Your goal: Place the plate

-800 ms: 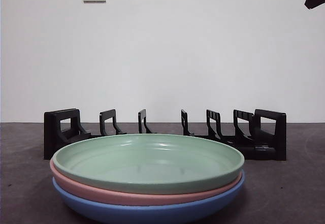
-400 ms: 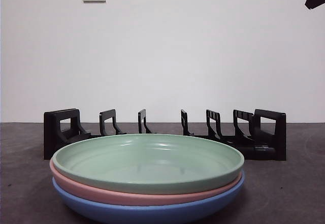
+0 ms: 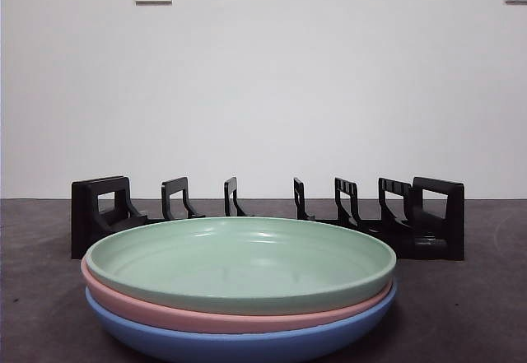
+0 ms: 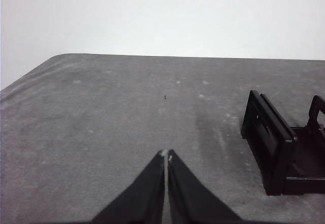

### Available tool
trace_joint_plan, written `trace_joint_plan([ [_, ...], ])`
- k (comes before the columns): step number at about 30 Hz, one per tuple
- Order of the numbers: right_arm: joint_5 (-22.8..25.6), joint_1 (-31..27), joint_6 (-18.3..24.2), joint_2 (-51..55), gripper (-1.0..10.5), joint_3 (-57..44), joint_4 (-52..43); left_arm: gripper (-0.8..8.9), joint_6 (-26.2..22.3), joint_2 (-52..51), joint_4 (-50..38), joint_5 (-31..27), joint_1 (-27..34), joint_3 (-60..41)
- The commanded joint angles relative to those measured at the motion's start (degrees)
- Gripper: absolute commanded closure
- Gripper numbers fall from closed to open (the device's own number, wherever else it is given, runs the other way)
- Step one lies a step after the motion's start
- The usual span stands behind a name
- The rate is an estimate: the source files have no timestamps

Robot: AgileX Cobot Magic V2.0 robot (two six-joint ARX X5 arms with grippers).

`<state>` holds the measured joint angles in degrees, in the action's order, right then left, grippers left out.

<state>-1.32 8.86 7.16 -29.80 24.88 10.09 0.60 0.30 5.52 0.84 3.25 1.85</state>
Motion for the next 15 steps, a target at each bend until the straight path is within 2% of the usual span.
trace_joint_plan([
  [1, 0.3, -1.2, -1.7, 9.8, 9.3, -11.5, -4.7, 8.06, -0.6, -0.1, -0.8, 0.2, 0.1, -1.1],
  [7, 0.3, -4.7, -2.5, 23.3, 9.3, -21.0, -3.9, 8.06, -0.5, -0.1, -0.8, 0.2, 0.1, -1.1],
  [15, 4.4, -5.7, -4.5, 29.6, 9.3, -24.2, 0.2, 8.06, -0.6, -0.1, -0.8, 0.2, 0.1, -1.1],
])
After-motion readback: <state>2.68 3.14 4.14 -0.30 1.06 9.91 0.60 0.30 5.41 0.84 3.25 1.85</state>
